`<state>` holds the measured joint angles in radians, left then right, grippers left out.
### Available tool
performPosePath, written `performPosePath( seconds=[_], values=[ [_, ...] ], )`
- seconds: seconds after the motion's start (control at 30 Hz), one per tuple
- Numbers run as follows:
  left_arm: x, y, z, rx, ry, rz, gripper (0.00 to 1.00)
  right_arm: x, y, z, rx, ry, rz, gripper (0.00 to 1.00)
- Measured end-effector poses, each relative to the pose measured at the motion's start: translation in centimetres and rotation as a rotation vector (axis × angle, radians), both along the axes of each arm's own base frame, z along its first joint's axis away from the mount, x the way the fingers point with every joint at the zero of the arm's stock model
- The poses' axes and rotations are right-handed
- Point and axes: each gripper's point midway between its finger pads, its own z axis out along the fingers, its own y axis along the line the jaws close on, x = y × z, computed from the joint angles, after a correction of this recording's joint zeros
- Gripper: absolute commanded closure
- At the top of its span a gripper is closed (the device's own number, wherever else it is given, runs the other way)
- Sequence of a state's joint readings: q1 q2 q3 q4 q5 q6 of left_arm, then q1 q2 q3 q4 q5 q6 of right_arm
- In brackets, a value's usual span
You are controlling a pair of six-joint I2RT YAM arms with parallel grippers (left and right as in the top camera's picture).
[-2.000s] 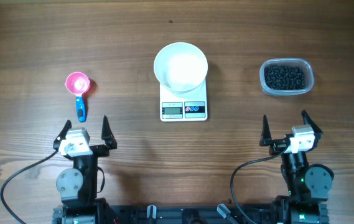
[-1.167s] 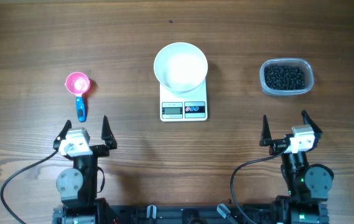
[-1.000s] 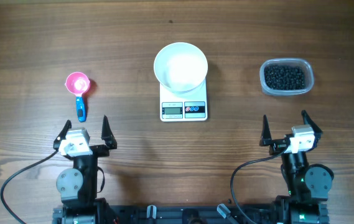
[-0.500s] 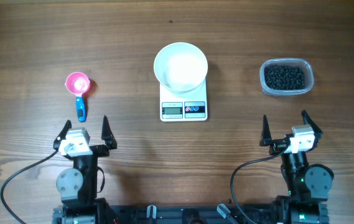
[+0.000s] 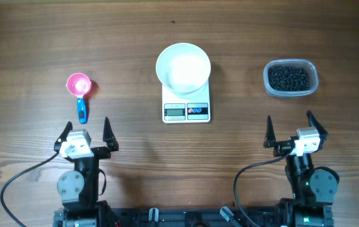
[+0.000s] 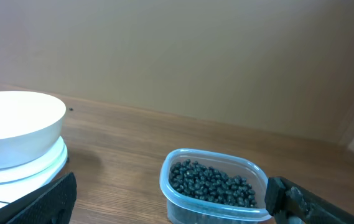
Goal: Scoop item into bowl and weigh 150g on scale
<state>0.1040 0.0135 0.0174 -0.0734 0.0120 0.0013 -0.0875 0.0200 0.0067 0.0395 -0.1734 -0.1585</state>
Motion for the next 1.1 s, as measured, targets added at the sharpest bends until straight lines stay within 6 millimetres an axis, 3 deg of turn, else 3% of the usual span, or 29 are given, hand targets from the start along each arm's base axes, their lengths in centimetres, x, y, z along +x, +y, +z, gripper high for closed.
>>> performPosePath(
  seconds=[0.2, 0.4, 0.47, 0.57, 0.7, 0.73, 0.8, 0.83, 0.97, 1.1],
  values=[
    [0.2, -0.6, -0.3, -0.007, 0.035, -0.039, 0.00, -0.3, 2.5, 0.2, 0.007, 0.022, 0.147, 0.00],
    [2.6, -1.4, 3.7, -0.033, 0.172, -0.094, 0.00, 0.1, 3.3, 3.4, 0.045, 0.189, 0.197, 0.01],
    [4.9, -1.8, 5.8, -0.055, 0.259, -0.132, 0.00, 1.0, 3.3, 5.6, 0.049, 0.271, 0.204, 0.00],
    [7.3, -2.2, 6.8, -0.100, 0.435, -0.167, 0.00, 2.5, 3.3, 7.1, 0.058, 0.447, 0.215, 0.00],
    [10.7, -2.1, 7.0, -0.160, 0.705, -0.175, 0.00, 4.6, 3.1, 7.9, 0.057, 0.661, 0.229, 0.00],
    [12.6, -2.0, 7.5, -0.168, 0.738, -0.179, 0.00, 5.5, 3.1, 8.1, 0.060, 0.705, 0.231, 0.01],
    [15.0, -1.8, 7.1, -0.174, 0.764, -0.178, 0.00, 7.1, 3.1, 8.0, 0.074, 0.753, 0.240, 0.00],
    [16.5, -1.6, 6.1, -0.176, 0.777, -0.177, 0.00, 7.7, 3.2, 7.4, 0.089, 0.780, 0.248, 0.00],
    [18.1, -0.3, 3.0, -0.175, 0.829, -0.138, 0.01, 9.3, 4.2, 4.3, 0.217, 0.894, 0.283, 0.00],
    [18.3, 6.7, -0.3, -0.219, 0.878, 0.045, 0.09, 10.1, 5.5, 2.9, 0.300, 0.945, 0.355, 0.00]
  ],
)
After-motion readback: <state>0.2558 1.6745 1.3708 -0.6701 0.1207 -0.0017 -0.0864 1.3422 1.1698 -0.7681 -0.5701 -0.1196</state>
